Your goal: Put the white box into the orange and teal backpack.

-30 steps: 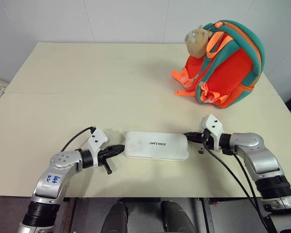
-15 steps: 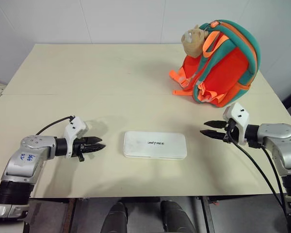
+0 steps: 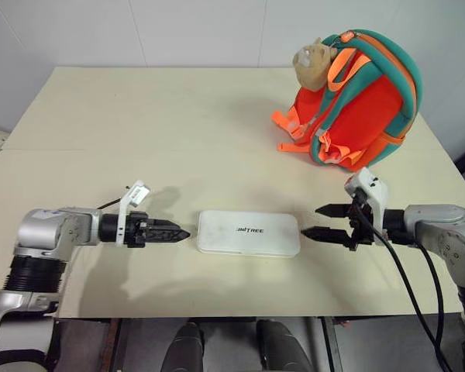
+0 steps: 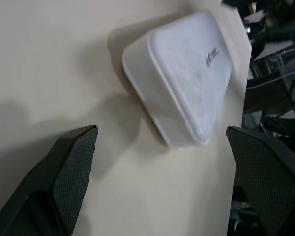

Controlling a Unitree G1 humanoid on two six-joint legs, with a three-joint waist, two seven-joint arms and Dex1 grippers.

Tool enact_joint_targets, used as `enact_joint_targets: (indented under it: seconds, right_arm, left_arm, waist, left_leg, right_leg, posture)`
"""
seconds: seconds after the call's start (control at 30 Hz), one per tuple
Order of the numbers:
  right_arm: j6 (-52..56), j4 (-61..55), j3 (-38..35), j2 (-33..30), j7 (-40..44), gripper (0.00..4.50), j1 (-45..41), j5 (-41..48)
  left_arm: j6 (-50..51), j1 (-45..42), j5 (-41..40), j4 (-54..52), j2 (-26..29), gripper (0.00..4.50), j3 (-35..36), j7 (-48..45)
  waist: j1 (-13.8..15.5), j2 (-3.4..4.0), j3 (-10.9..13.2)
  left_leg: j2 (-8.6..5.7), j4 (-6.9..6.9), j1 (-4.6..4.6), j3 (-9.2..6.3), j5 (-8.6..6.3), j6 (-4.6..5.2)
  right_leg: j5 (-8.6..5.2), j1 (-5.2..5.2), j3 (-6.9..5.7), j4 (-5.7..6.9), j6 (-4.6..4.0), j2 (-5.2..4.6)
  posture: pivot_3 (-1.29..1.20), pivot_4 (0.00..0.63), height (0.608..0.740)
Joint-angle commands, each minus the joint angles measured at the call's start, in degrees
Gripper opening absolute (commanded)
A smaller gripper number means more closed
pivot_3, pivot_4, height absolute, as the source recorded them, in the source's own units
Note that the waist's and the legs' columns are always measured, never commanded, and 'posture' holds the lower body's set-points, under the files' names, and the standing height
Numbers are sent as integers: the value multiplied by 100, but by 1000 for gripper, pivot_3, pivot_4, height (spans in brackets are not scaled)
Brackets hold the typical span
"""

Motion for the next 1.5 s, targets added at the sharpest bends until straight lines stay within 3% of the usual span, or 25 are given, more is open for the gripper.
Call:
enact_joint_targets:
  seconds: [0.03,0.43,0.67,0.93,1.5]
  right_arm:
    - [144,-253,174,-128,-172,4500,136,-11]
    - [142,-307,394,-58,-301,4500,358,87]
    - [18,-294,447,-14,-307,4500,386,66]
    - [-137,-220,494,28,-313,4500,317,7]
    - [-153,-278,449,252,-550,4500,350,65]
  left_arm:
    - [62,49,36,53,19,4470,-100,87]
    - [218,345,-63,-127,-391,4470,-254,340]
    - [400,284,-130,88,-903,4470,-189,596]
    - [1132,83,-483,163,-1143,4470,-198,543]
    - [2245,-575,-952,846,-1739,4470,632,952]
  waist:
    - [-1,0,0]
    - [23,0,-4]
    - [44,6,-11]
    - [32,5,-12]
    - [21,4,-11]
  left_leg:
    - [0,1,0,2,0,0]
    - [-2,10,8,5,0,0]
    - [-10,24,12,4,-2,3]
    - [-12,30,11,4,-4,5]
    - [-10,22,8,2,-6,6]
  right_leg:
    - [0,0,1,0,0,-1]
    - [-8,15,3,-6,-15,-3]
    - [-9,40,1,-29,-18,-14]
    - [-8,44,1,-31,-17,-14]
    - [9,35,-2,-30,16,-12]
  posture:
    - [0,150,740]
    - [0,150,740]
    - [0,150,740]
    - [0,150,740]
    - [0,150,740]
